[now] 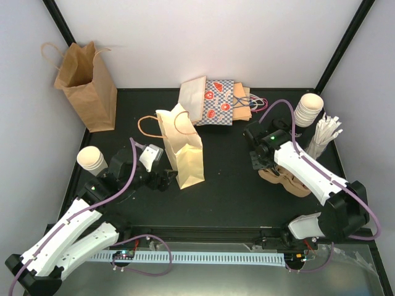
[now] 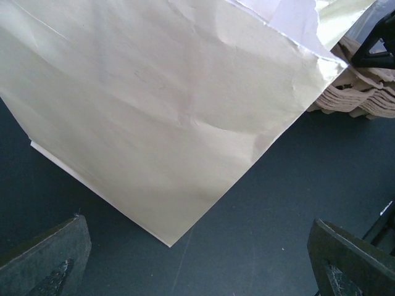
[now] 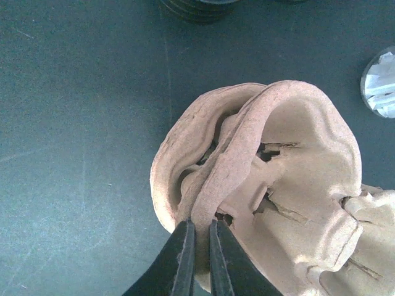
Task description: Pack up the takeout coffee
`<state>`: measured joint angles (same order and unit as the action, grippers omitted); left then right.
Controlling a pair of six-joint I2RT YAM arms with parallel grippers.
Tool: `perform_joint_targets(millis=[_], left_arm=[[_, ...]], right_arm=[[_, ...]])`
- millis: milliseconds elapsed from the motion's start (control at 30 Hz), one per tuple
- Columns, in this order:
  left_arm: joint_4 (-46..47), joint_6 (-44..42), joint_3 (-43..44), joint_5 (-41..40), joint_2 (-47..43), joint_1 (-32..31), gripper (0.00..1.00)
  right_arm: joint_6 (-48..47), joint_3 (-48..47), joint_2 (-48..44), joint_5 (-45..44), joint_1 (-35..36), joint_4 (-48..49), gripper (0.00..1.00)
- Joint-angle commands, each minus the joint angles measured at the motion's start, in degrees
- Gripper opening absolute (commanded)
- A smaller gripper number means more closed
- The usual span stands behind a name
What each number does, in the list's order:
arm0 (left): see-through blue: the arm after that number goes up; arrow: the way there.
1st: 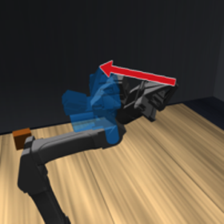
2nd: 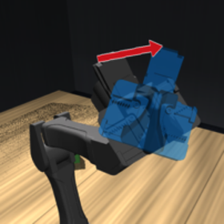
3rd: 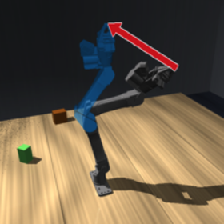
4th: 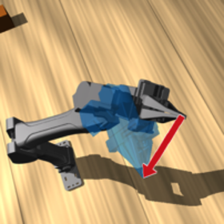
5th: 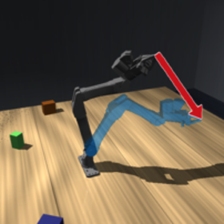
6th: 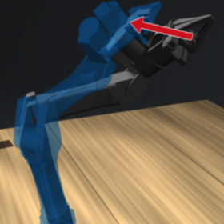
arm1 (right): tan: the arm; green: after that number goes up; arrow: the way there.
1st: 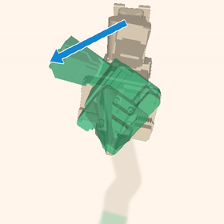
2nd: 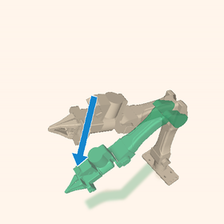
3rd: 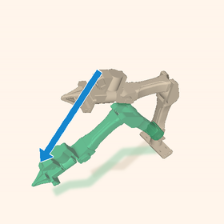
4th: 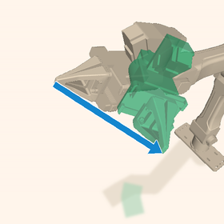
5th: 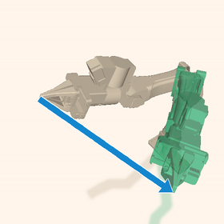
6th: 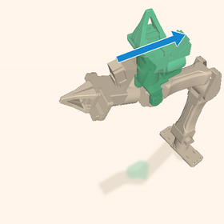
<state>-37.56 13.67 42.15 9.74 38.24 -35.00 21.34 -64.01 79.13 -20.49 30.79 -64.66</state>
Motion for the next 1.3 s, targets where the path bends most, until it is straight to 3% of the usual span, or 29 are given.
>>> perform_joint_targets(millis=[0, 400, 600, 733, 1100, 1267], left_arm=[[1.2, -0.7, 0.0, -0.8, -0.7, -0.2, 0.99], [1.2, -0.6, -0.1, -0.4, -0.9, -0.2, 0.99], [1.7, 0.5, -0.1, 2.1, -0.2, -0.2, 0.99], [1.4, 0.1, 0.1, 1.4, -0.3, -0.2, 0.99], [1.2, -0.2, 0.1, 0.7, -1.3, -0.2, 0.99], [1.2, -0.2, 0.1, 0.1, -1.7, -0.2, 0.99]], right_arm=[[0.5, -2.0, -1.5, -1.9, 0.3, -1.0, 0.1], [1.8, -1.0, -0.7, -5.3, 0.7, -0.6, 0.11], [2.7, -1.2, -9.0, -5.7, 0.9, 4.1, 0.11], [3.1, -2.8, -10.0, -7.7, 0.9, 1.8, 0.11], [1.1, -13.6, -12.6, -13.9, 1.2, -7.7, 0.11], [-1.3, -20.1, -11.9, -11.5, 7.1, -8.9, 0.12]])
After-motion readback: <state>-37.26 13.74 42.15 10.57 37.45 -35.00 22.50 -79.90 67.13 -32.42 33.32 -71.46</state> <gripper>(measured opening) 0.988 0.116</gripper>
